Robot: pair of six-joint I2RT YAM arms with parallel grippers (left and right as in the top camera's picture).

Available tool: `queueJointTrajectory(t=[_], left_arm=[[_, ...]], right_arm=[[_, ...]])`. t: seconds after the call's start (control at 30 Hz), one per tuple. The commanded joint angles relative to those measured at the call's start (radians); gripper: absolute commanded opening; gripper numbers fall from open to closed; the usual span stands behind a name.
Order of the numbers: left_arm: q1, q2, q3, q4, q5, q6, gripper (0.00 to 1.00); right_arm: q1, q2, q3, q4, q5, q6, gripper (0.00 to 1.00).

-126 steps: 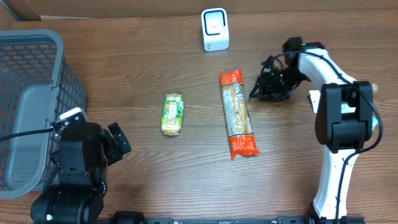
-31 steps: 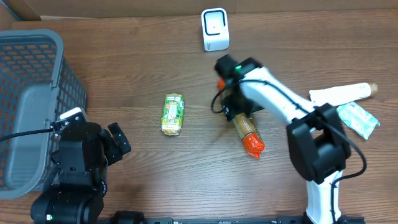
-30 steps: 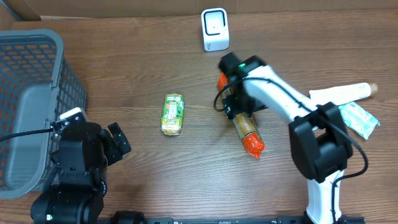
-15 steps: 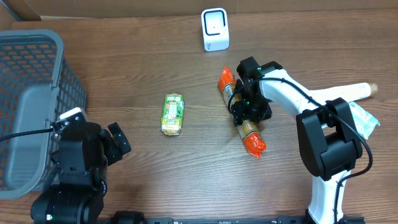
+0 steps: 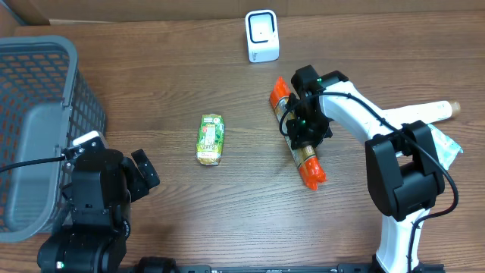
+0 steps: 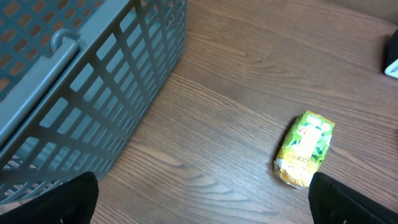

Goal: Scan the item barcode
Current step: 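Lift the spaghetti packet and hold it up to the scanner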

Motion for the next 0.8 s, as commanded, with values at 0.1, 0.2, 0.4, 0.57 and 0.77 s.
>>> queueJointTrajectory(t=[0.1,0.2,0.4,0.57,0.77], left_arm=[[0.003,-0.002,-0.001,0.0,-0.012,-0.011,1.0],[0.003,-0.001,-0.001,0.0,-0.012,-0.011,1.0],[0.003,-0.002,-0.001,0.0,-0.012,-0.011,1.0],[0.003,-0.001,-0.001,0.0,-0.012,-0.011,1.0],[0.003,-0.002,-0.001,0.0,-0.012,-0.011,0.99]], right_arm=[[-0.001,-0.156,0.163,0.008,-0.011,-0.035,0.04],[-0.001,-0.24,0.195,0.024,-0.047,-0.035,0.04],[-0.031,-0.365,0.205,0.083,-0.245,-0.036,0.04],[-0.053,-0.381,0.205,0.098,-0.412,-0.058,0.04],[-0.053,-0.381,0.206,0.109,-0.48,-0.058,0.04]])
